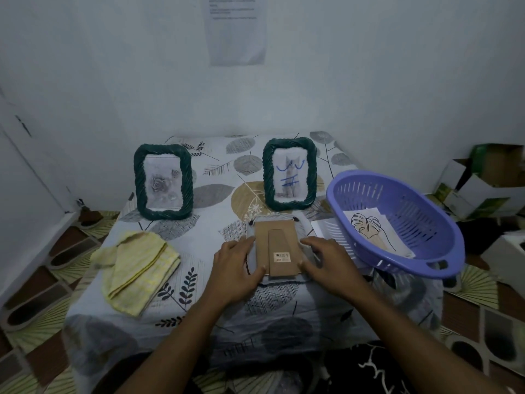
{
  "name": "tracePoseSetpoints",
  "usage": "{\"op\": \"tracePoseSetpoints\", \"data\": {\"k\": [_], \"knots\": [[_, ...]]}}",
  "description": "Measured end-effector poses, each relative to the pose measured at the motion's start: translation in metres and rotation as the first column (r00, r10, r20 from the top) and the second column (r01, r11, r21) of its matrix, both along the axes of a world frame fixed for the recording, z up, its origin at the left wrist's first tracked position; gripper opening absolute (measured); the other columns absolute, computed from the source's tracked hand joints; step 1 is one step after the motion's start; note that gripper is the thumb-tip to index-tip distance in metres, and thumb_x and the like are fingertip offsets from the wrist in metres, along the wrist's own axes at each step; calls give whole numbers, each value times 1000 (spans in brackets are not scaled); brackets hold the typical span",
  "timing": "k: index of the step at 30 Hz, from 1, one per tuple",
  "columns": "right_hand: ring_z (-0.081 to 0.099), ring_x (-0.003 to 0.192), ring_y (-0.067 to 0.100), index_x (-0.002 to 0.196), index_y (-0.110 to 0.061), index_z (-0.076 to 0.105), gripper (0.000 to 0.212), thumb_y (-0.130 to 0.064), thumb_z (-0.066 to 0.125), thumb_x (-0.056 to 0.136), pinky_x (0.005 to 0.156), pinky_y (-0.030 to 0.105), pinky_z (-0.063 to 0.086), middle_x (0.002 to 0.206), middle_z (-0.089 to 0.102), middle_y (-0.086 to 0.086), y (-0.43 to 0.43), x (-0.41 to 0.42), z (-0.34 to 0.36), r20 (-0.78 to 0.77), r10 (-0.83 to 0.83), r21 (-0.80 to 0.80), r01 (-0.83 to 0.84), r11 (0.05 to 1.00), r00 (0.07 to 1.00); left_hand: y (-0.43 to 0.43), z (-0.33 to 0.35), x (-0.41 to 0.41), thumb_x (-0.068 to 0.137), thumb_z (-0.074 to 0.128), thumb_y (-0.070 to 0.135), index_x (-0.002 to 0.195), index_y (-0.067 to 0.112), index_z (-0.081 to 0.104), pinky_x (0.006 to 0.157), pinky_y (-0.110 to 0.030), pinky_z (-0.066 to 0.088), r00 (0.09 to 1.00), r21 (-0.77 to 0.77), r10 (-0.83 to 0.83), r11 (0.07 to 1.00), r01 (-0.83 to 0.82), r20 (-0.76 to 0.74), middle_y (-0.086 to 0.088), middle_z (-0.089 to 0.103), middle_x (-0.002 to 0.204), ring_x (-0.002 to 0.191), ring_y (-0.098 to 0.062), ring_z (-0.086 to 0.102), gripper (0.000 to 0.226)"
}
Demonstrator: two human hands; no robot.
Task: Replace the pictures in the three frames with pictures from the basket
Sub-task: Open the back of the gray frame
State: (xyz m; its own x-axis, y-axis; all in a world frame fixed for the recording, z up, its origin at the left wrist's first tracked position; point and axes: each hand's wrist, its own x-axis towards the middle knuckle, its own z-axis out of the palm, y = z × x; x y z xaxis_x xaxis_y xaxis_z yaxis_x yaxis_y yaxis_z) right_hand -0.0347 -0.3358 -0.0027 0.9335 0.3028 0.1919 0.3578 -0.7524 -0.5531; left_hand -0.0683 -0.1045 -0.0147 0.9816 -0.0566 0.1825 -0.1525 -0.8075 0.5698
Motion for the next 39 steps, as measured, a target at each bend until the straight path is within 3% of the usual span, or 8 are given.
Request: {"op": "tracePoseSetpoints", "data": {"k": [3,8,14,18,25,29,34,39], "knots": [[47,111,18,133,-21,54,54,-34,70,84,86,28,37,133,57,0,-5,-3,-1,-6,36,8,-36,999,999,4,0,-1,70,41,65,145,25,34,104,-33,24,999,3,-26,1000,26,-20,-2,43,143,131,-20,30,85],[43,129,24,134,-22,55,47,-26,65,88,105,41,40,141,51,7,-7,-9,-4,-24,43,68,-42,997,999,2,4,-4,79,41,50,146,23,30,108,-34,21,999,32,-24,999,25,-49,-7,38,145,133,-21,27,73],[52,113,25,127,-16,59,39,-6,60,88,94,37,47,126,59,7,-3,-10,-2,11,21,115,-22,993,1000,2,5,-4,81,36,44,148,19,27,107,-31,21,998,52,-48,997,50,-40,-8,36,148,133,-22,27,72],[53,105,21,130,-18,56,41,-7,55,91,82,25,38,113,58,5,-4,-7,-2,-40,-22,117,26,993,999,2,3,0,76,23,61,146,22,32,106,-36,23,998,24,-50,998,51,-47,-6,36,149,134,-23,28,81],[55,117,25,128,-9,58,35,-4,42,97,96,28,41,126,62,12,5,8,3,-16,-108,99,109,989,994,-42,21,26,79,31,76,123,15,48,104,-46,34,990,258,140,956,-138,10,-8,45,135,123,-25,38,77],[55,114,25,126,-9,59,36,-2,41,96,93,29,42,123,62,13,5,9,-1,-21,-130,92,132,987,991,-64,18,32,72,36,81,140,7,33,115,-52,15,967,331,228,926,-181,-110,-14,30,147,137,-32,25,101],[54,113,27,124,-8,61,35,-2,43,95,94,32,42,121,62,14,6,10,-1,-29,-137,105,140,985,990,-67,14,29,67,43,72,129,6,45,115,-52,15,959,202,276,945,-259,-63,-12,36,139,133,-30,28,91],[53,106,20,118,-8,65,32,-22,45,97,94,31,41,118,59,8,11,11,5,-33,-143,156,147,977,989,-67,20,31,65,44,75,134,13,42,114,-50,19,965,60,261,964,-259,-15,-9,40,139,131,-27,33,92]]}}
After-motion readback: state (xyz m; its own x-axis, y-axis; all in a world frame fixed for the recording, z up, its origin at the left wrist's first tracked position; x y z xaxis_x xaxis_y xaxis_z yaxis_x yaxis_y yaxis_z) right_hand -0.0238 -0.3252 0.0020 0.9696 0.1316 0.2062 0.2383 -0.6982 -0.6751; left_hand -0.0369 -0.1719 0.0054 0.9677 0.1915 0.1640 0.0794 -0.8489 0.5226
